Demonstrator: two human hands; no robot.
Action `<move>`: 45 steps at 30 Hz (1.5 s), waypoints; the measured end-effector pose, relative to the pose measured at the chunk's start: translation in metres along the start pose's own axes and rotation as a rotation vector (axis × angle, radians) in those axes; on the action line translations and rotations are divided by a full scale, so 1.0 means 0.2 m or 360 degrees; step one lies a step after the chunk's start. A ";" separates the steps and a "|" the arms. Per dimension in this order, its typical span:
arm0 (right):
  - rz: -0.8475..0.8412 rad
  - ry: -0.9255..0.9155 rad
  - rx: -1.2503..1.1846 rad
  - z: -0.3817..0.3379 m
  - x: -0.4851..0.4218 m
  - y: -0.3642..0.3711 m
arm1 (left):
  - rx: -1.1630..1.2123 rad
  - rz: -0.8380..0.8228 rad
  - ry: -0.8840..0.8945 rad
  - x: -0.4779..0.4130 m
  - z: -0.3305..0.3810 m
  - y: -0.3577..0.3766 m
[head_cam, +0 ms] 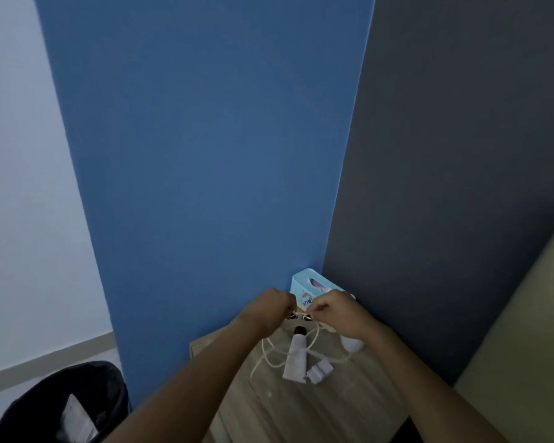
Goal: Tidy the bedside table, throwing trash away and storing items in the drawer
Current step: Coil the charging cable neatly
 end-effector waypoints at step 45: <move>0.0045 -0.0343 -0.0243 -0.64 0.23 -0.14 | 0.0918 0.0712 0.0320 0.26 -0.17 -0.67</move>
Point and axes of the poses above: each hand's wrist, its own x-axis away from the middle knuckle, its own y-axis out of the palm, z = x × y, the point moved 5 cm from there along -x, towards the middle knuckle, and after that the axes turned 13 degrees about -z, right-handed, at the moved point
